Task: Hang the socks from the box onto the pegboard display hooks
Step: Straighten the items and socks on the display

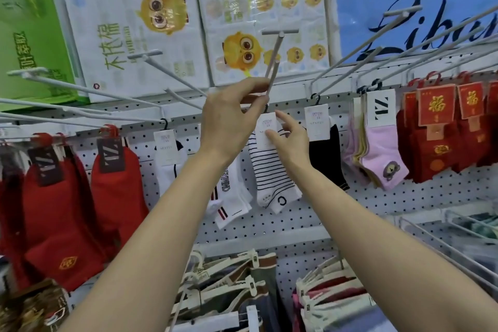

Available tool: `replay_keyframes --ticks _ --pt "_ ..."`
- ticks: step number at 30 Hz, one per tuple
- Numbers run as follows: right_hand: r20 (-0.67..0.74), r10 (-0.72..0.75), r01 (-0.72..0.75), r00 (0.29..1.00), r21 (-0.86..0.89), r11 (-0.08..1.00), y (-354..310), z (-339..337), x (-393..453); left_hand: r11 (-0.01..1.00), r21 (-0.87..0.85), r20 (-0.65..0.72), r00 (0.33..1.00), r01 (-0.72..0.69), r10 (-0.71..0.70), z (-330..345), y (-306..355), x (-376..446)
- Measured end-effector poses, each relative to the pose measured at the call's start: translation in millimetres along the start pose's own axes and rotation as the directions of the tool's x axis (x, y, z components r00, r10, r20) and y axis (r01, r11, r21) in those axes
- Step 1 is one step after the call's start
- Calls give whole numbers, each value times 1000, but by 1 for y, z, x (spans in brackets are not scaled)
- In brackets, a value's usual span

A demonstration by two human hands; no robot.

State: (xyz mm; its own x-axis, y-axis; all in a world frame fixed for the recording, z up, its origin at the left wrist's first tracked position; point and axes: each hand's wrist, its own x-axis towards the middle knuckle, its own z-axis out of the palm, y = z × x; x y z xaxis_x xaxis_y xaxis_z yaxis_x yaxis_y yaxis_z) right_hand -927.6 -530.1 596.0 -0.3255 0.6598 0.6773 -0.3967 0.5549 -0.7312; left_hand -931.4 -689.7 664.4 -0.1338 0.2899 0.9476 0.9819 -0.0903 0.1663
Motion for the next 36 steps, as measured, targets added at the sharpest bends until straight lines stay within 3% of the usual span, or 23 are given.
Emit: replay_keyframes --ticks 10,17,22,31,36 --pt "-93 -44 35 995 -101 994 7 -26 -17 981 20 10 981 193 -194 0 -7 -42" --pt "-25 -99 96 995 -101 990 -11 -74 -77 950 39 32 950 311 -312 10 12 -109" --pt "17 -98 99 995 -87 991 -21 -122 -148 930 49 126 921 366 -369 11 41 -174" --pt "112 -95 126 989 -305 944 -20 -183 -270 866 -90 325 836 493 -442 13 80 -265" --pt "51 49 -24 997 -402 915 -8 -201 -345 819 -115 510 741 562 -437 15 89 -325"
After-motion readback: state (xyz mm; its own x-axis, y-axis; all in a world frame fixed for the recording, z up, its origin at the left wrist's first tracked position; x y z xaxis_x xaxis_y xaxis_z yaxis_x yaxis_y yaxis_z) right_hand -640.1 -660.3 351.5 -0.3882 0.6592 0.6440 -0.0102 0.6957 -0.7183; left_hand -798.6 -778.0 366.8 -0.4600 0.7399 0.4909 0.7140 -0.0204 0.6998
